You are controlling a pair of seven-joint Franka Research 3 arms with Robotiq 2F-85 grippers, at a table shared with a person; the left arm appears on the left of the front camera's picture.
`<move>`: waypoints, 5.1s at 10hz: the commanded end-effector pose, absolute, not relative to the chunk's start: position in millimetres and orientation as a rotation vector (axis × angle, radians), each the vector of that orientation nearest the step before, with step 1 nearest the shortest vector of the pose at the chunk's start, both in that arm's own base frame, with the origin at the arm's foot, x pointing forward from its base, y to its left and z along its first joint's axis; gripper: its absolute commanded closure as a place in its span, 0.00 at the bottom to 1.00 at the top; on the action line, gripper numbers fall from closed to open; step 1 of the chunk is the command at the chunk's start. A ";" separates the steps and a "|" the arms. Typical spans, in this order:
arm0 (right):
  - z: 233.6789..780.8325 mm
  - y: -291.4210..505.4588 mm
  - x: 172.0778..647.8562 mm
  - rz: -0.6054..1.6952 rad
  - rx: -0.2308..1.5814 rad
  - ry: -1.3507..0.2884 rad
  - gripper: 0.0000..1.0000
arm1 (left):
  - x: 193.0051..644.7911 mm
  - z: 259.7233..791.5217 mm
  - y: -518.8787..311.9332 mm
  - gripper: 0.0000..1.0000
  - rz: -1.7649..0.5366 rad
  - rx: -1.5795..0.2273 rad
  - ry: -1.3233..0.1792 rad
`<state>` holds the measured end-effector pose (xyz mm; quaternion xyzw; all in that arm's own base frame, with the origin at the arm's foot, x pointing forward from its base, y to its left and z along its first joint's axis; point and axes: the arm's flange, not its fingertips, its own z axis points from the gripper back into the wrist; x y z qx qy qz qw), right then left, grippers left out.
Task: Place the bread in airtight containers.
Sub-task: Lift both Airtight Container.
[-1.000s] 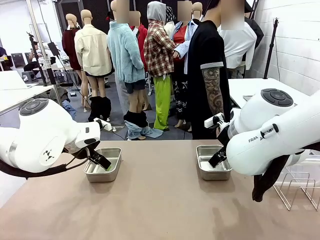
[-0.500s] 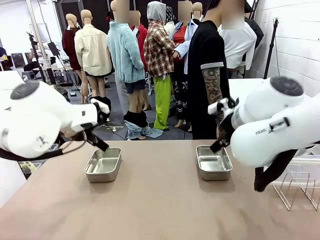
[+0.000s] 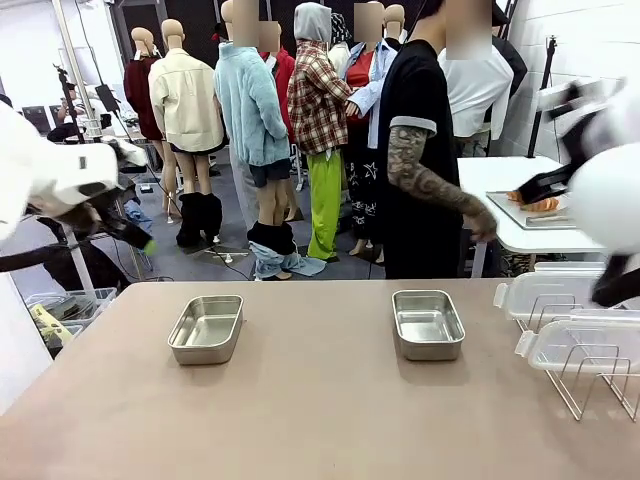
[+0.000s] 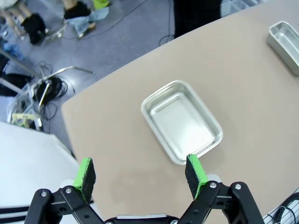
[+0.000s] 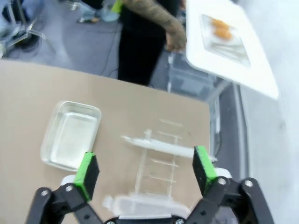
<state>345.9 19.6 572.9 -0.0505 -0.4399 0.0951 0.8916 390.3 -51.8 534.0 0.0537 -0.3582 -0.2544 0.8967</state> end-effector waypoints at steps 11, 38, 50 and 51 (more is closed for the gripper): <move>566.9 -132.1 308.9 -0.108 -0.027 -0.842 0.00 | 393.6 532.0 33.6 0.00 -0.375 0.131 -0.682; 566.9 -132.1 308.9 -0.108 -0.027 -0.842 0.00 | 393.6 532.0 33.6 0.00 -0.375 0.131 -0.682; 654.1 -9.8 364.3 -0.021 -0.165 -0.652 0.00 | 383.8 545.4 -52.2 0.00 -0.399 0.069 -0.748; 666.0 30.6 380.0 0.021 -0.173 -0.575 0.00 | 395.7 538.1 -71.1 0.00 -0.339 0.113 -0.716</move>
